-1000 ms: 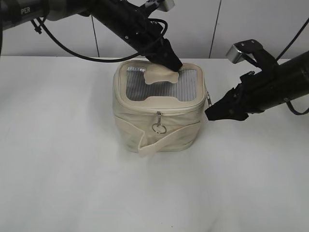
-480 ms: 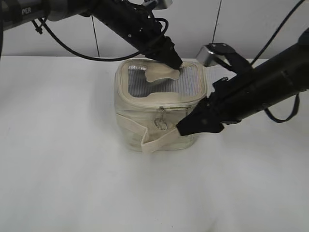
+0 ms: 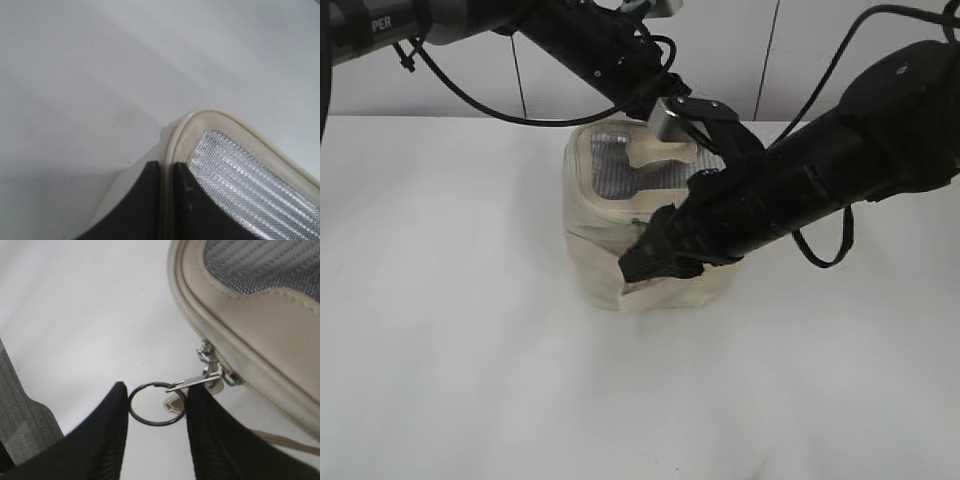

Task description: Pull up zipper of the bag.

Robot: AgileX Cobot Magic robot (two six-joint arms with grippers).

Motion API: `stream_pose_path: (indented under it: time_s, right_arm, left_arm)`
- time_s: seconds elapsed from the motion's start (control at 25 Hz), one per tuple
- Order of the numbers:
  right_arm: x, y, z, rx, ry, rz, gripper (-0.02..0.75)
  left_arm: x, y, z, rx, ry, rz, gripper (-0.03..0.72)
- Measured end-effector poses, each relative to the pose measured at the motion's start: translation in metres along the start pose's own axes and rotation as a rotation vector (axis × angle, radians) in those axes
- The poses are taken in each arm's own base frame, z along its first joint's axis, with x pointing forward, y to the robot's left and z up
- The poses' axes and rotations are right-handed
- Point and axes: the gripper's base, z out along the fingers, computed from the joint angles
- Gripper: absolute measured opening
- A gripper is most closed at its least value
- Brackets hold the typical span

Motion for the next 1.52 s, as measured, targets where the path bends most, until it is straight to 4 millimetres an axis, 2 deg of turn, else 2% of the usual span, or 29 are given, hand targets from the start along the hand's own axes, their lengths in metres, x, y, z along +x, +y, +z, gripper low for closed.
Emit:
stream_pose_path:
  time_s: [0.04,0.12,0.16,0.24,0.36,0.44,0.52,0.68,0.84,0.88,1.0,1.04,1.12,1.16,1.28,1.4,1.52]
  right_arm:
    - [0.001,-0.002,-0.001,0.002,0.013,0.023,0.29]
    - [0.005,-0.012,-0.007,0.018,0.061,0.058,0.313]
    - [0.007,-0.017,-0.012,0.027,0.097,0.068,0.349]
    - [0.011,-0.032,-0.026,0.065,0.146,0.101,0.433]
    - [0.013,-0.049,-0.055,0.116,0.171,0.132,0.458]
    - [0.012,-0.055,-0.074,0.13,0.166,0.154,0.456]
    - [0.012,-0.055,-0.09,0.129,0.162,0.177,0.454]
    - [0.02,-0.041,-0.118,0.169,0.138,0.204,0.454]
    - [0.043,-0.019,-0.145,0.211,0.123,0.207,0.454]
    - [0.049,-0.014,-0.151,0.219,0.124,0.209,0.454]
    - [0.066,0.006,-0.174,0.237,0.114,0.181,0.454]
    - [0.072,0.013,-0.182,0.241,0.107,0.17,0.454]
    - [0.084,0.027,-0.198,0.253,0.087,0.146,0.454]
    - [0.09,0.033,-0.204,0.257,0.084,0.146,0.454]
    - [0.111,0.049,-0.223,0.292,0.042,0.129,0.466]
    - [0.131,0.063,-0.236,0.317,-0.016,0.106,0.531]
    - [0.15,0.072,-0.247,0.354,-0.08,0.069,0.565]
  left_arm:
    - [0.0,0.0,0.0,0.001,0.0,-0.002,0.059]
    - [-0.001,0.0,-0.001,0.0,-0.007,-0.01,0.154]
    - [-0.001,0.001,-0.001,0.0,-0.01,-0.016,0.216]
    - [0.0,0.004,-0.003,-0.001,-0.012,-0.047,0.284]
    - [-0.002,0.005,-0.011,-0.003,-0.012,-0.086,0.263]
    - [-0.006,0.0,-0.025,-0.006,-0.012,-0.084,0.232]
    - [-0.014,-0.01,-0.048,-0.025,-0.006,-0.061,0.22]
    - [-0.022,-0.038,-0.094,-0.113,0.016,-0.028,0.212]
    - [-0.005,-0.067,-0.133,-0.169,0.029,-0.047,0.211]
    - [0.005,-0.074,-0.14,-0.19,0.03,-0.057,0.211]
    - [0.038,-0.113,-0.188,-0.276,-0.047,-0.059,0.211]
    - [0.054,-0.123,-0.201,-0.311,-0.068,-0.068,0.211]
    - [0.087,-0.157,-0.242,-0.387,-0.154,-0.065,0.211]
    - [0.108,-0.169,-0.255,-0.421,-0.163,-0.062,0.213]
    - [0.17,-0.217,-0.305,-0.507,-0.265,-0.019,0.282]
    - [0.232,-0.254,-0.336,-0.55,-0.342,0.001,0.399]
    - [0.286,-0.272,-0.347,-0.595,-0.393,-0.023,0.443]
